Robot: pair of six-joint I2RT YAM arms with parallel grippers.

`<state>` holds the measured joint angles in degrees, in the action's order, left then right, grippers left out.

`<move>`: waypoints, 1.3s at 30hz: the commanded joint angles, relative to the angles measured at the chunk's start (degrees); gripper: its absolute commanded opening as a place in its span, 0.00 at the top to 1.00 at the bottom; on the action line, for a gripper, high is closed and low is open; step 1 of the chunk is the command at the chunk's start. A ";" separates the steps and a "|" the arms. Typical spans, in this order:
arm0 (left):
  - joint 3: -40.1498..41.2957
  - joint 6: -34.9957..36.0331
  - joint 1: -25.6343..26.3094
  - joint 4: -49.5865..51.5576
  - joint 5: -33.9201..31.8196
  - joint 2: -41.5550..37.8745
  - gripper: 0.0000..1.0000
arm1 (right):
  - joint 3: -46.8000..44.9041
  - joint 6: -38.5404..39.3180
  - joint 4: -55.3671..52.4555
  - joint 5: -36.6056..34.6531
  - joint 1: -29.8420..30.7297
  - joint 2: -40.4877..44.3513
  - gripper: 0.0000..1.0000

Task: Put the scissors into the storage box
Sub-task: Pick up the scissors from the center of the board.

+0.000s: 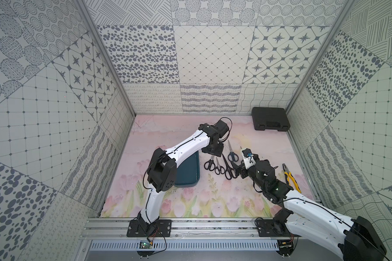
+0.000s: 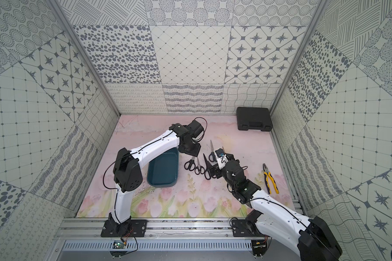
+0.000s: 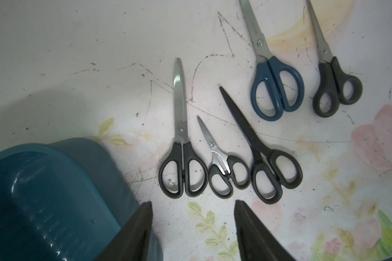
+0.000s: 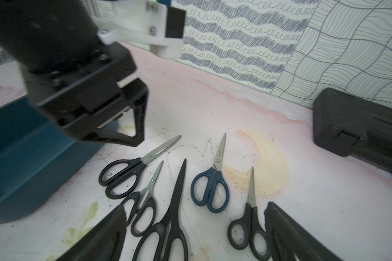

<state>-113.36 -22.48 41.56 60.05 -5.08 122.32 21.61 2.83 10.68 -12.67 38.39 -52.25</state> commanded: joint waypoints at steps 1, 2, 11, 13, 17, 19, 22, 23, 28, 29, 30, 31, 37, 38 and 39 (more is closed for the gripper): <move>-6.76 0.20 0.70 8.72 3.13 7.57 0.38 | -1.44 2.31 5.45 0.16 0.29 1.47 0.03; -6.60 0.11 0.71 9.20 2.74 8.14 0.39 | -1.65 2.91 5.74 -0.96 0.35 1.63 0.03; -0.15 -0.30 0.05 6.94 2.22 8.45 0.42 | -7.42 2.27 10.14 1.46 0.33 9.65 0.03; 0.97 -0.21 -0.31 6.78 2.11 8.81 0.44 | -8.02 0.76 10.99 4.76 0.29 9.39 0.03; 3.46 -0.11 -1.41 4.67 2.64 8.41 0.44 | -8.03 -1.06 10.39 10.37 0.31 6.07 0.03; 3.61 0.11 -1.91 4.27 2.39 8.79 0.45 | -9.04 -1.30 11.84 10.33 0.39 5.89 0.04; 3.33 0.75 -2.39 4.02 2.55 9.53 0.48 | -9.58 -1.20 12.65 8.95 0.35 6.62 0.03; 3.24 0.93 -2.49 3.93 2.80 9.77 0.50 | -9.93 -1.26 13.33 8.61 0.30 6.48 0.03; 3.61 0.43 -2.13 3.71 3.85 10.31 0.55 | -9.50 -1.25 14.27 8.23 0.31 4.28 0.04; 4.11 0.33 -1.89 3.23 3.85 10.22 0.55 | -9.29 -1.33 14.36 8.27 0.29 3.66 0.03; 4.71 0.12 -1.77 2.98 3.94 10.15 0.56 | -9.07 -1.17 14.37 8.28 0.30 3.17 0.03; 4.98 -0.05 -1.62 2.88 4.14 10.28 0.57 | -8.93 -1.16 14.50 8.26 0.35 2.70 0.03; 6.74 -0.37 -1.18 2.05 3.87 10.89 0.64 | -8.78 -1.31 15.07 7.74 0.29 1.71 0.03; 6.84 -0.31 -1.22 1.84 4.00 11.13 0.63 | -8.87 -1.30 15.16 7.56 0.35 1.71 0.03; 6.93 -0.13 -1.23 1.57 4.32 11.33 0.63 | -8.88 -1.40 15.16 7.48 0.35 1.71 0.04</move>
<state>-107.66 -22.50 40.03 61.84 -2.17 132.14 12.10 1.93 22.28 -4.56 38.54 -50.50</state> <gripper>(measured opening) 0.368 0.965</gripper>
